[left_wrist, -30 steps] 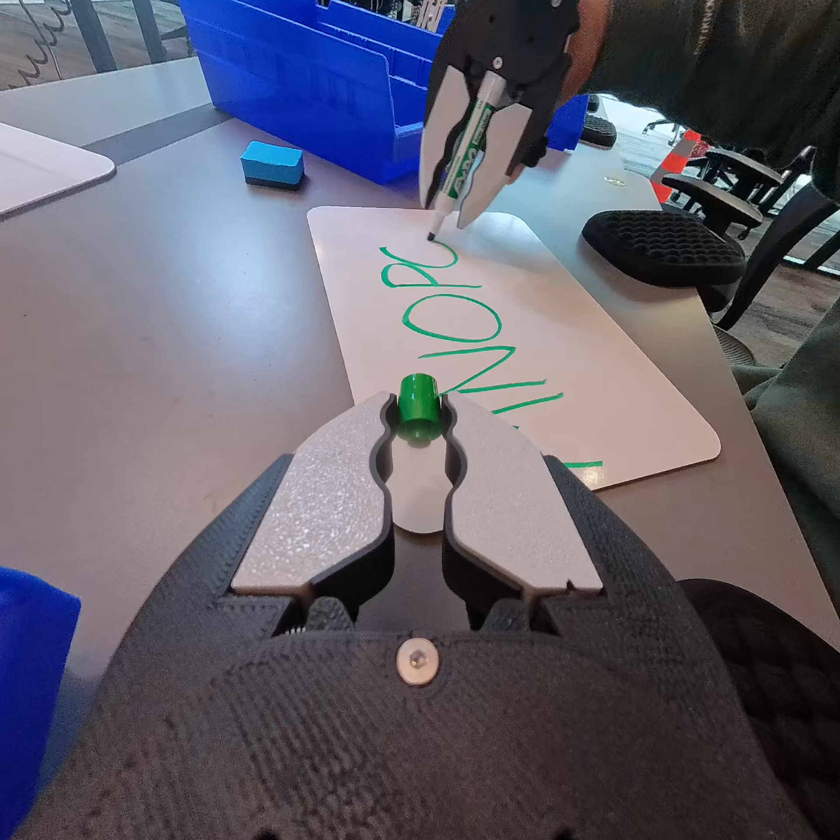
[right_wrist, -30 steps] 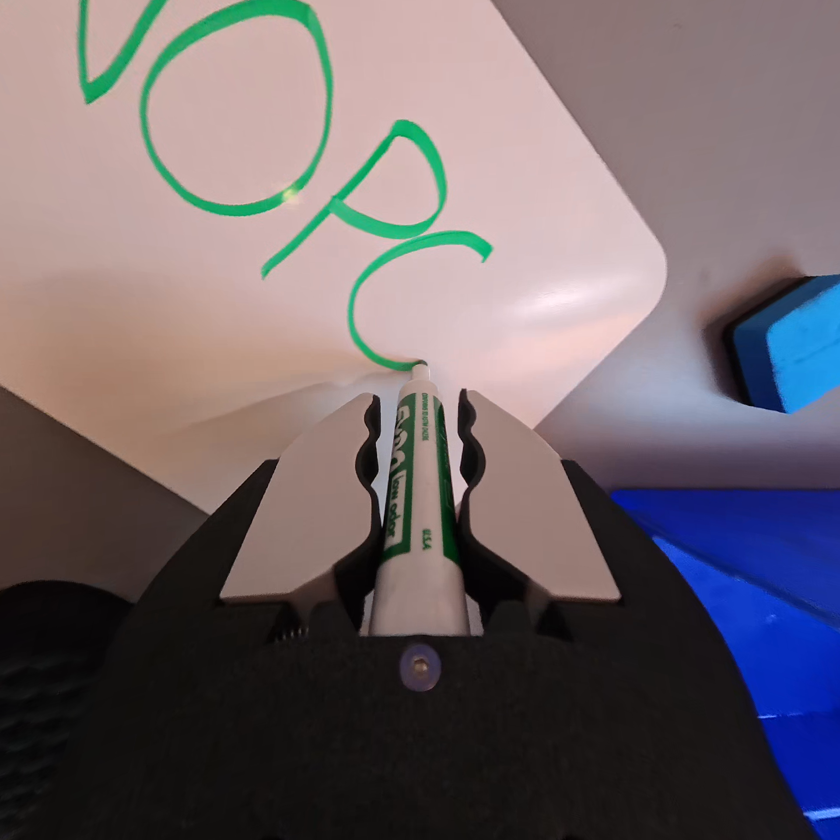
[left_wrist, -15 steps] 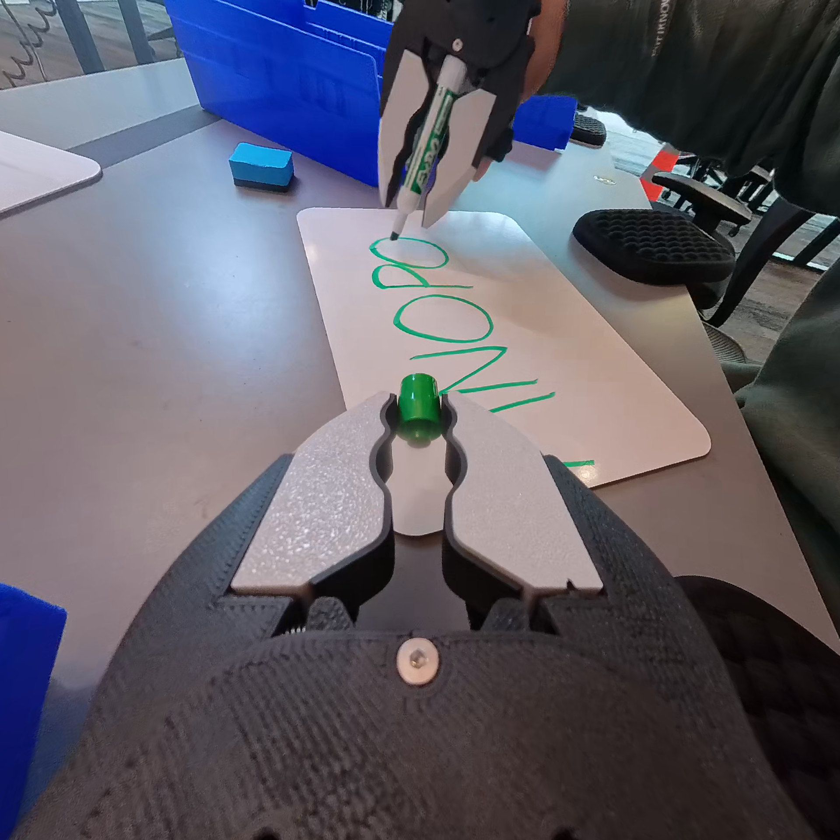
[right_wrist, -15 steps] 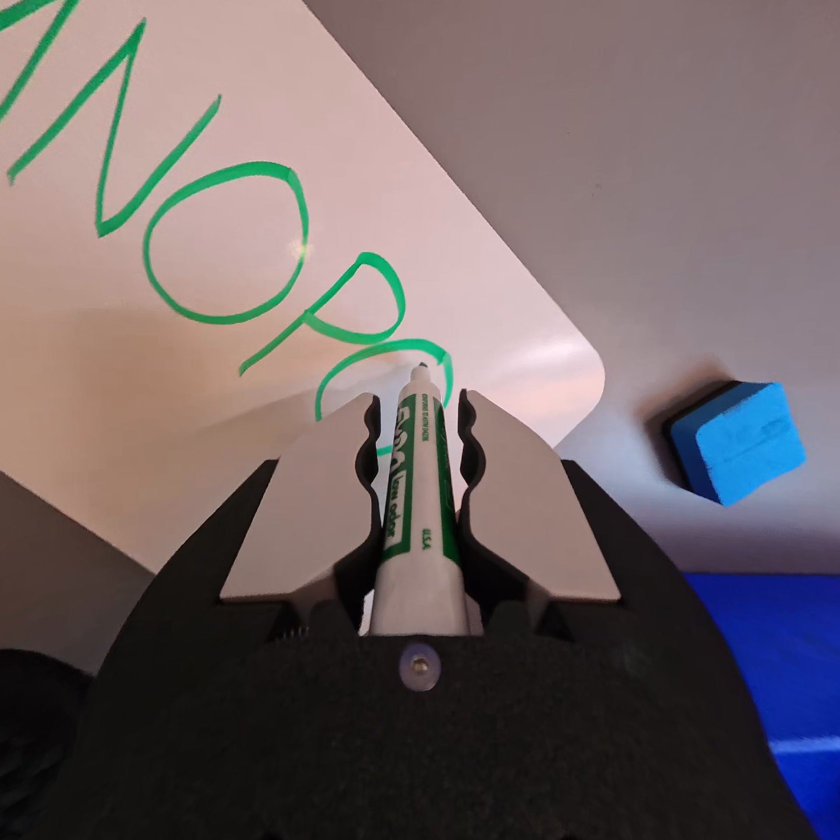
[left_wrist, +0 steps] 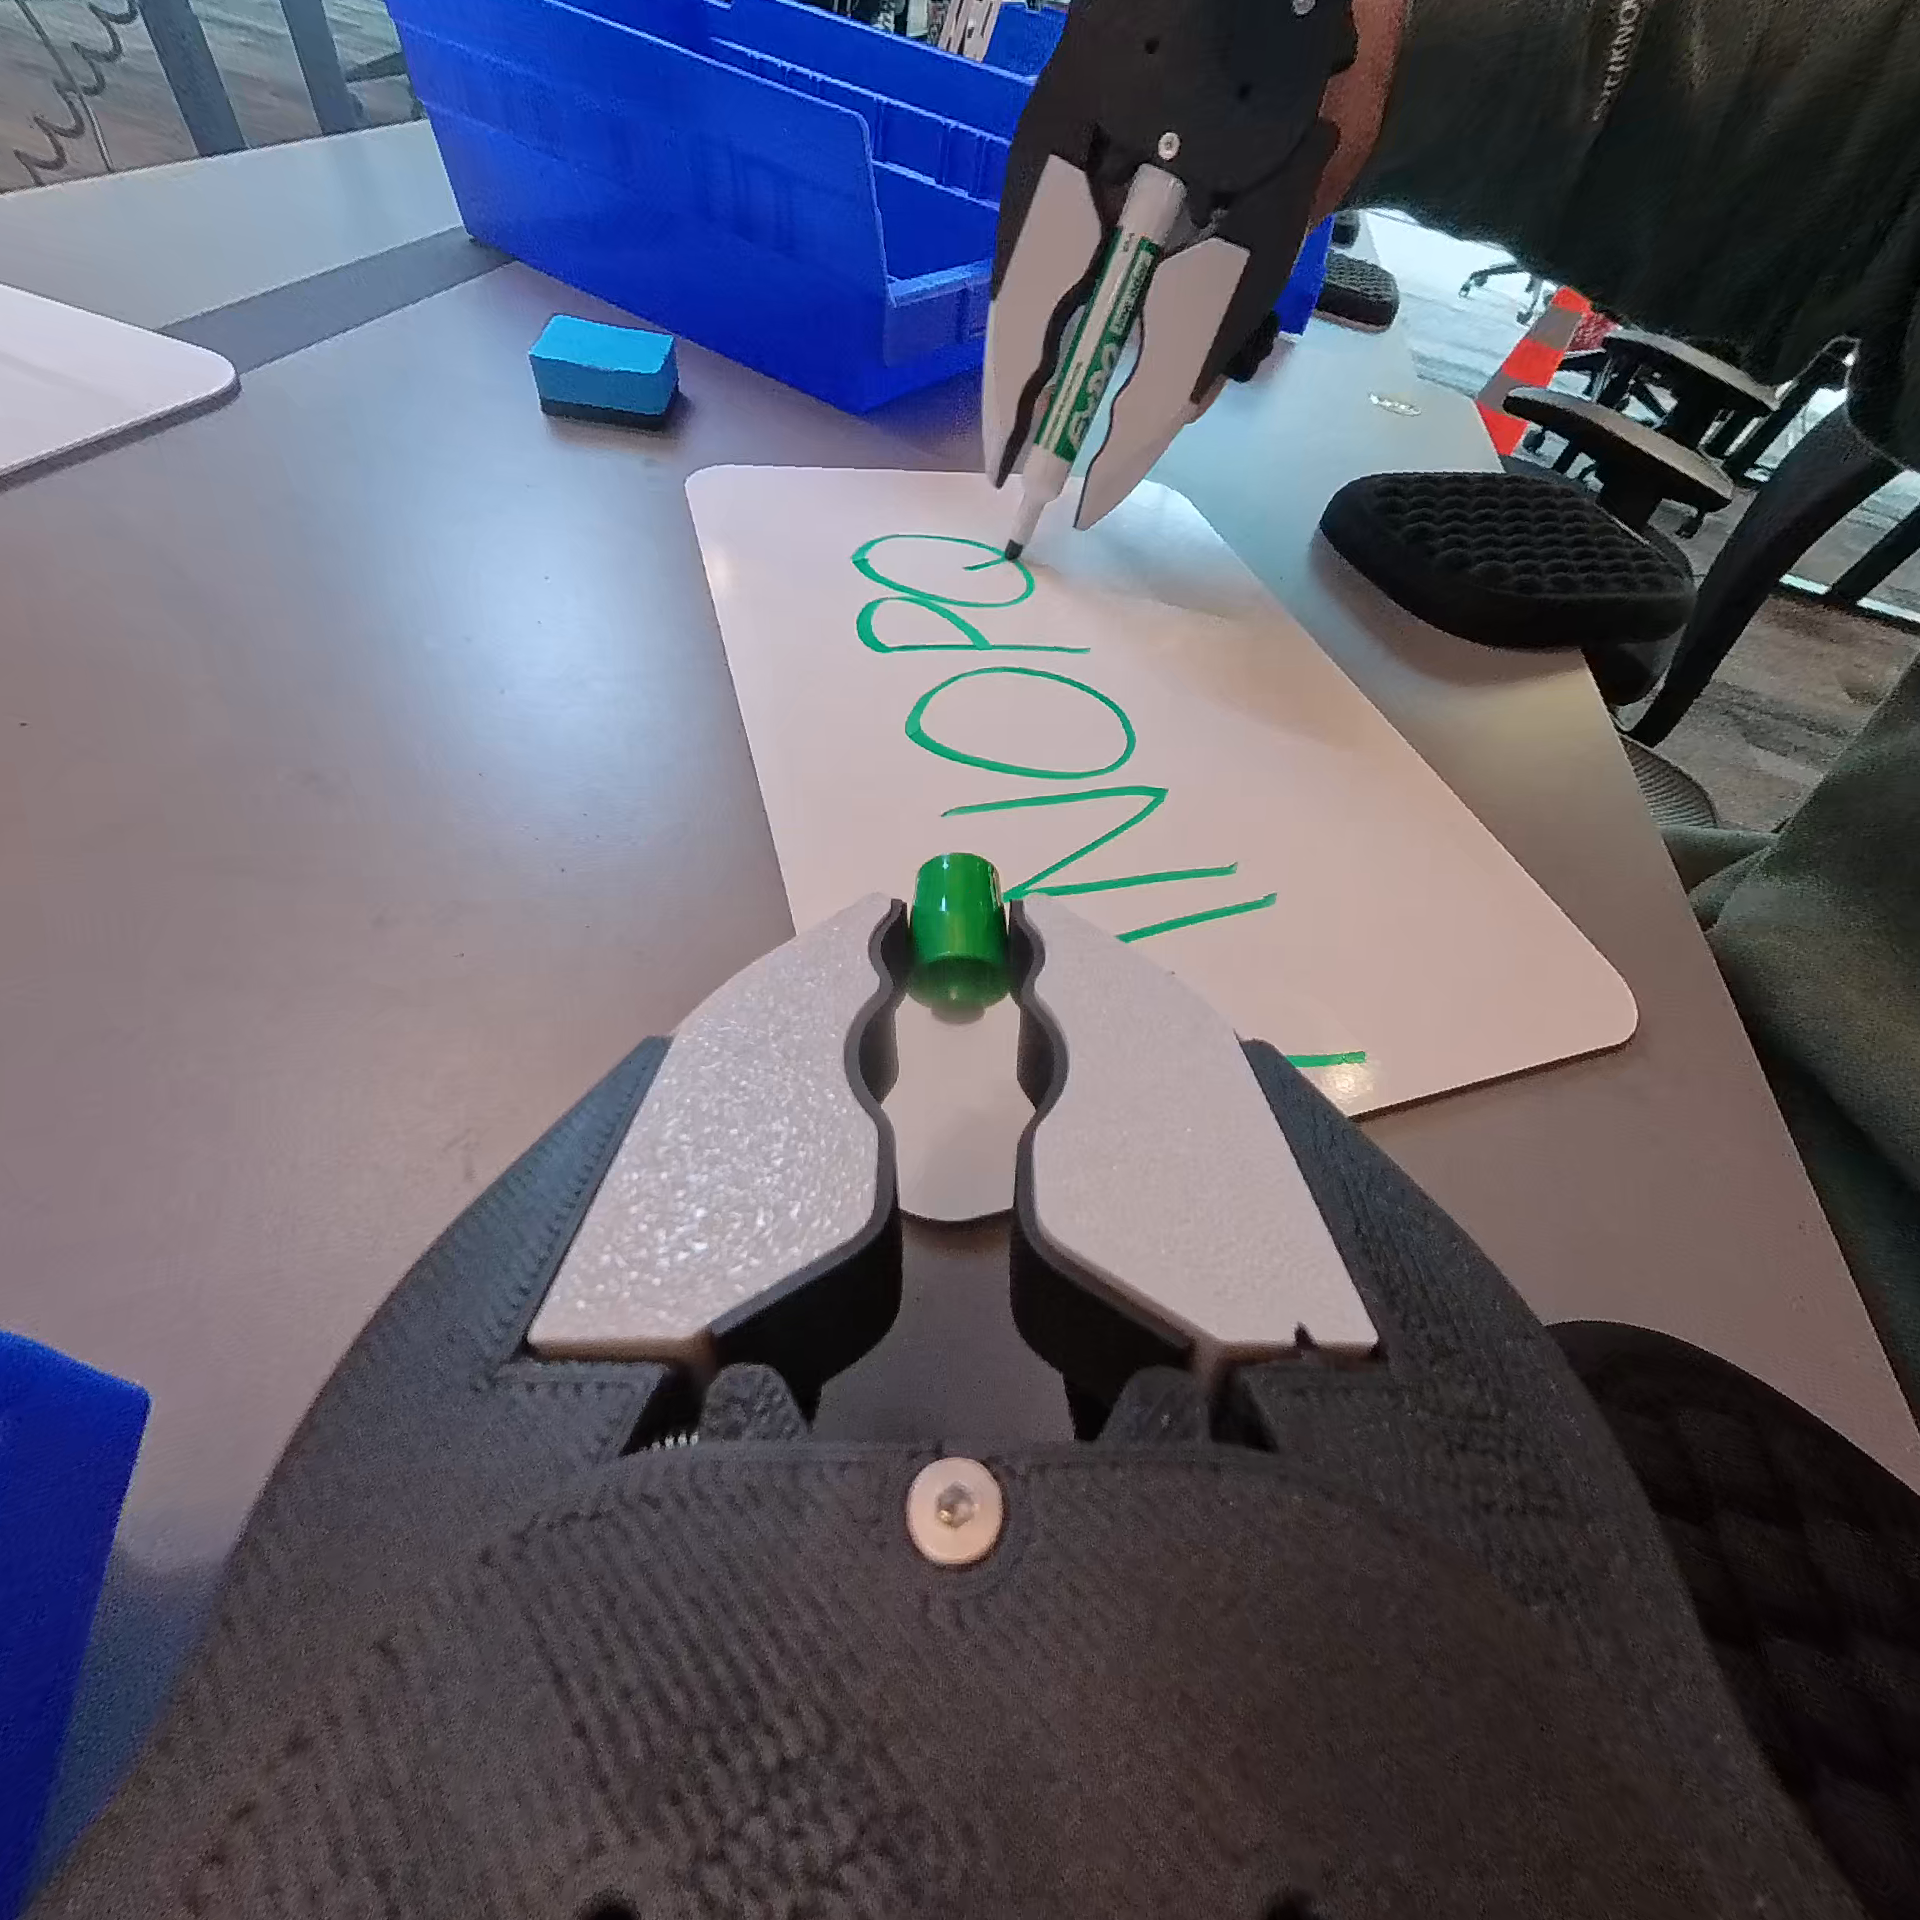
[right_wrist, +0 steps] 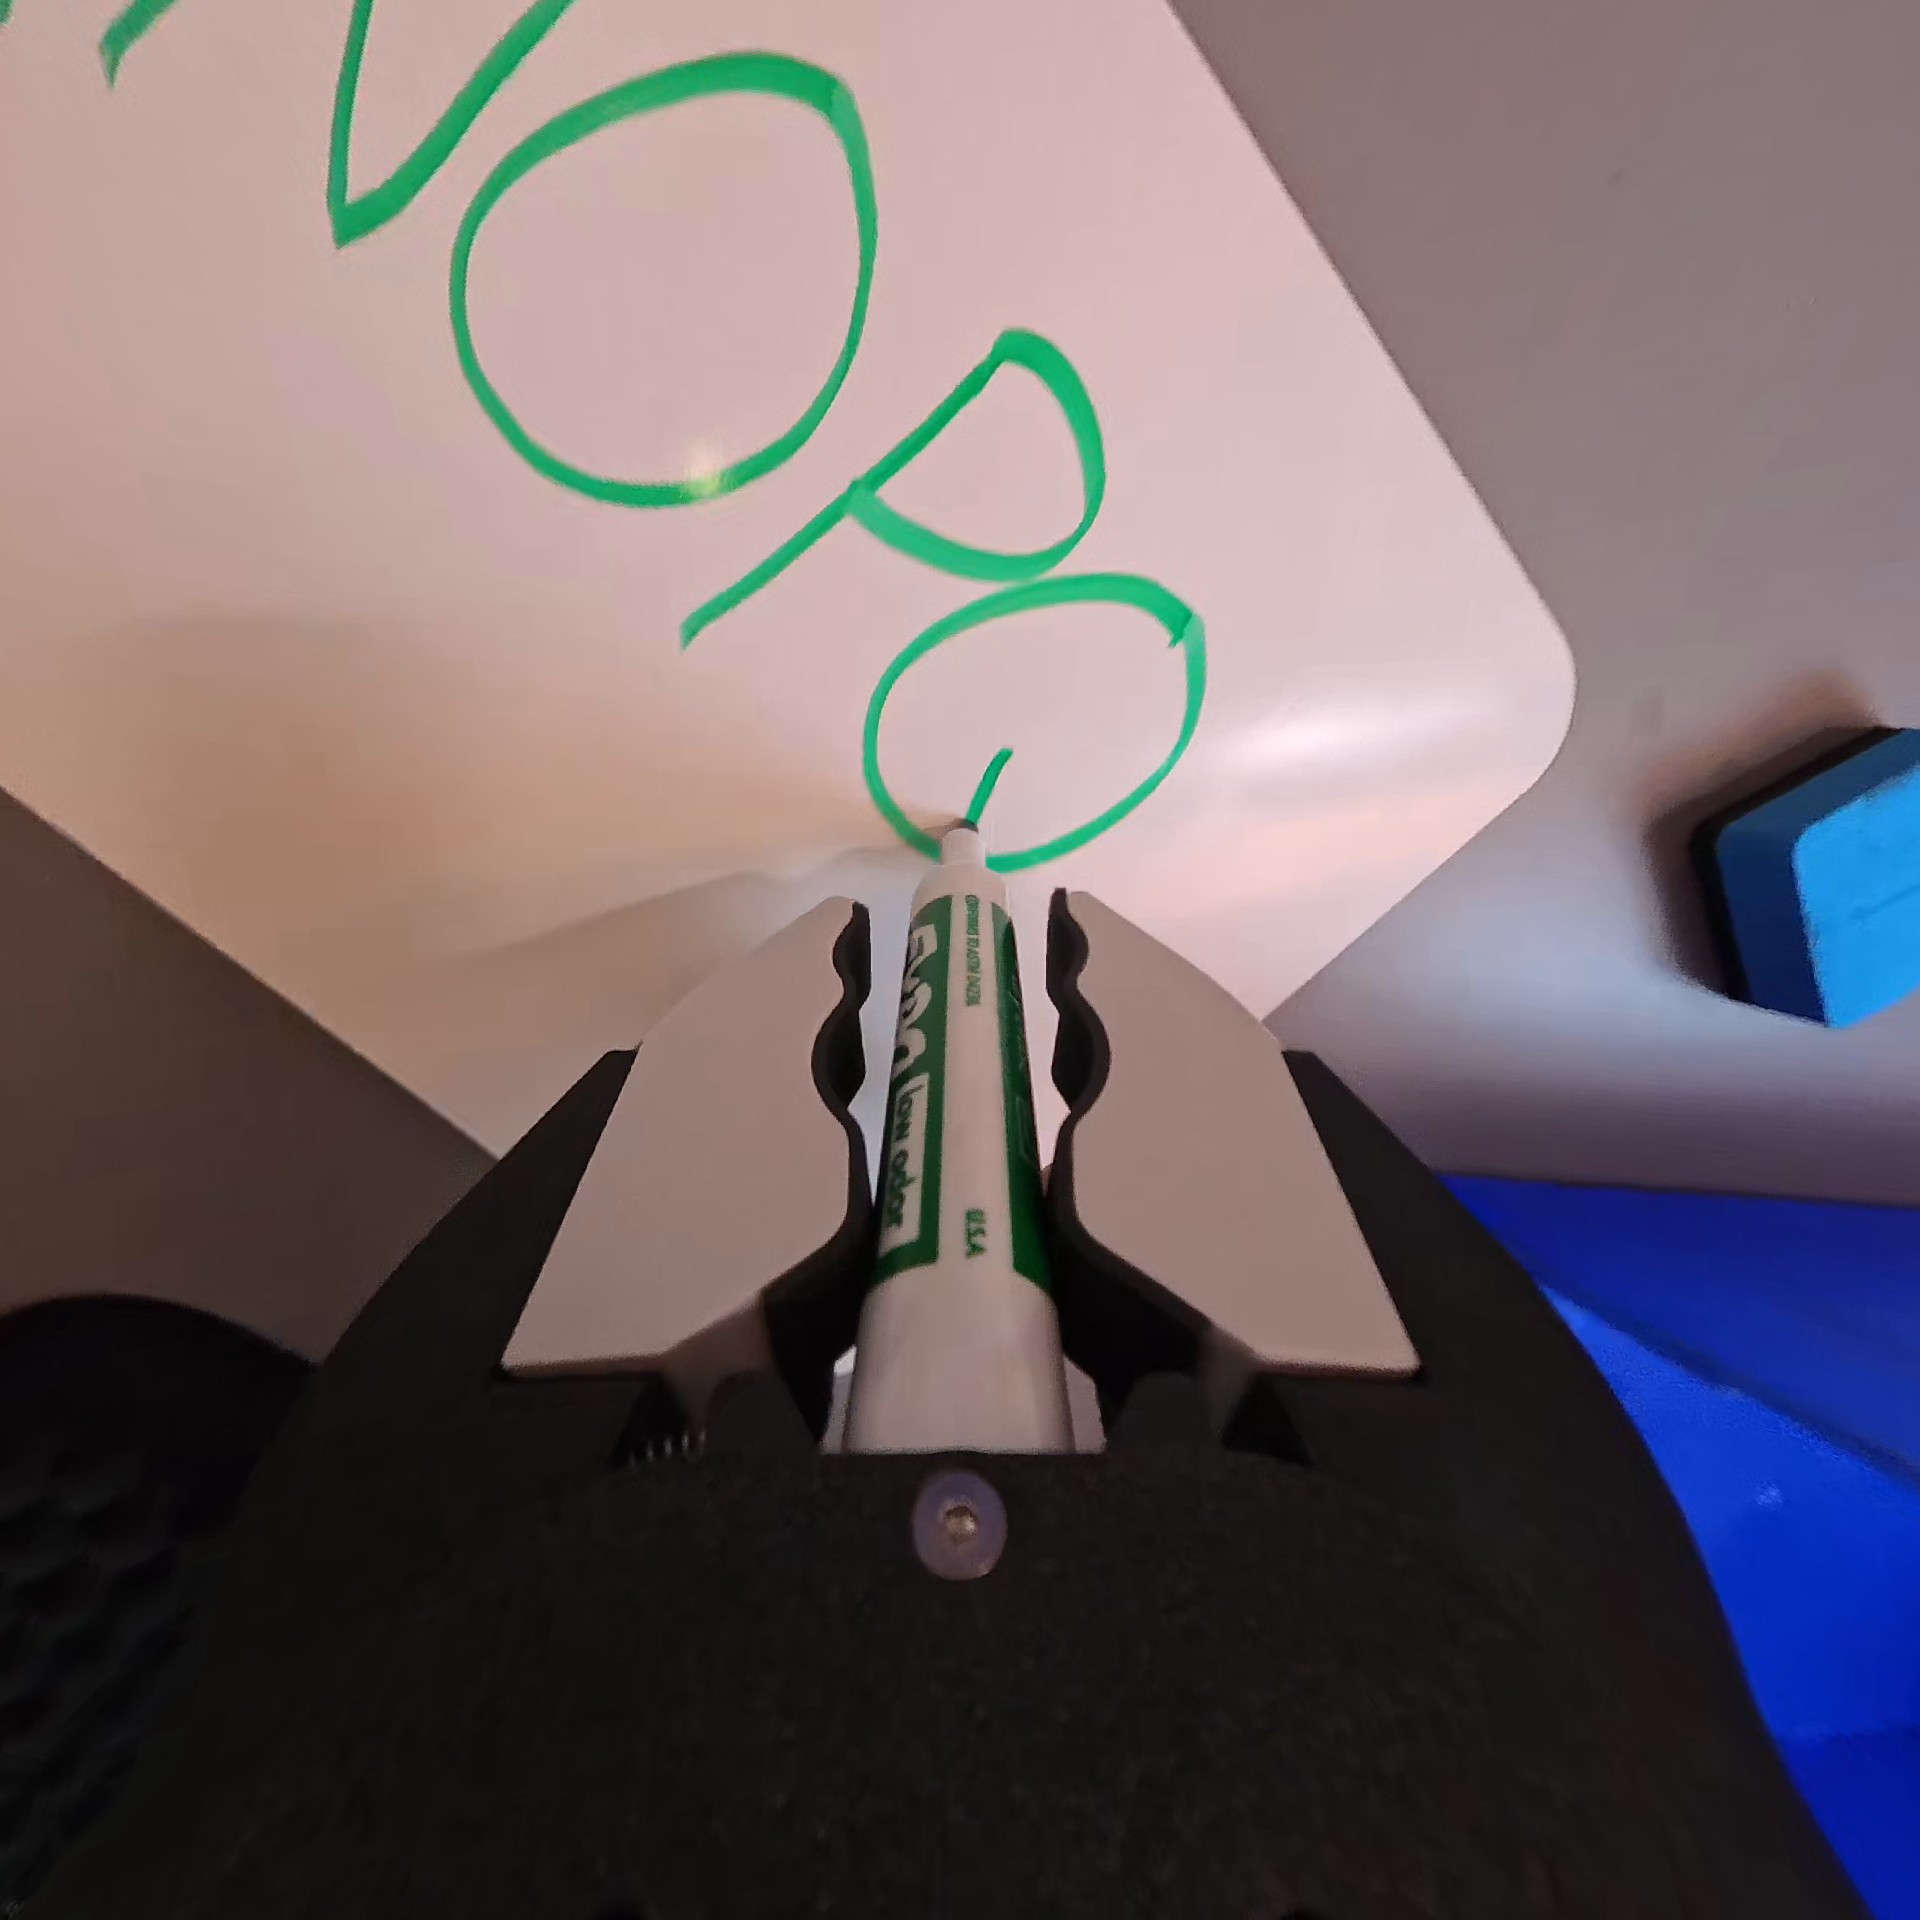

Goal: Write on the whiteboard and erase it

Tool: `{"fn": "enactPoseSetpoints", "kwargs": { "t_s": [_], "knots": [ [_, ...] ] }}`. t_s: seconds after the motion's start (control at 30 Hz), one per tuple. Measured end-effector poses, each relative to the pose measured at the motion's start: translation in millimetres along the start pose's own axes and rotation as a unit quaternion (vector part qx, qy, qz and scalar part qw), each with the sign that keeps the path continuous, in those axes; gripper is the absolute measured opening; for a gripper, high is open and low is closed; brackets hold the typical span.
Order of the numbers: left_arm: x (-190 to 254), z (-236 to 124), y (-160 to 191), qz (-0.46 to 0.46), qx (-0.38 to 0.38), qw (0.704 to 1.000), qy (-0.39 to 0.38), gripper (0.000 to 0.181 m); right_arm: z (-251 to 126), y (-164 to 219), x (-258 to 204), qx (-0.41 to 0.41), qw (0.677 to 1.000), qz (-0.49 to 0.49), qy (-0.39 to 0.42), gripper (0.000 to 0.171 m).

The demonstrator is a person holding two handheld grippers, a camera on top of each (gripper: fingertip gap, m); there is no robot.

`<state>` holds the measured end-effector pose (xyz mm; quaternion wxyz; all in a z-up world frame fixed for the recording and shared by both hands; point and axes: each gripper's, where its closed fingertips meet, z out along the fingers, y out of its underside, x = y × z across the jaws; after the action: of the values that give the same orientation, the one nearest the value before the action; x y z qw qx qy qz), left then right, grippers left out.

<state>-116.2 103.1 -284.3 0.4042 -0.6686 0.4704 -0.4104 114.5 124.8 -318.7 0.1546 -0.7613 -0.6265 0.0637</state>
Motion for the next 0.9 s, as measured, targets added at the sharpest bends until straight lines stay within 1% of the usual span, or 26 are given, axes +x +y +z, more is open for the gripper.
{"fn": "enactPoseSetpoints", "kwargs": {
  "t_s": [0.1, 0.17, 0.27, 0.43, 0.63, 0.77, 0.9],
  "knots": [
    [0, 0, 0, 0.001, -0.001, 1.0, 0.001, 0.018, -6, 16, -6, -0.016, 1.0, 0.006, -0.001, 0.034],
    [1, 1, 0, 0.002, -0.002, 1.0, 0.001, 0.018, -8, 19, -7, -0.018, 1.0, 0.01, 0.0, 0.034],
    [2, 1, 0, 0.003, -0.002, 1.0, 0.001, 0.018, -10, 12, 1, -0.004, 1.0, 0.011, 0.009, 0.034],
    [1, 0, -1, 0.003, 0.0, 1.0, -0.001, 0.018, -7, -4, 29, 0.013, 0.999, 0.014, 0.037, 0.034],
    [1, 0, -1, 0.0, 0.002, 1.0, 0.001, 0.018, 1, -9, 52, 0.016, 0.998, 0.024, 0.049, 0.034],
    [1, 0, 0, -0.001, 0.001, 1.0, 0.003, 0.018, 6, -5, 54, 0.009, 0.999, 0.027, 0.042, 0.034],
    [1, 0, -1, -0.004, 0.003, 1.0, 0.002, 0.018, 3, 2, 44, 0.002, 0.999, 0.024, 0.031, 0.034]
  ]
}}
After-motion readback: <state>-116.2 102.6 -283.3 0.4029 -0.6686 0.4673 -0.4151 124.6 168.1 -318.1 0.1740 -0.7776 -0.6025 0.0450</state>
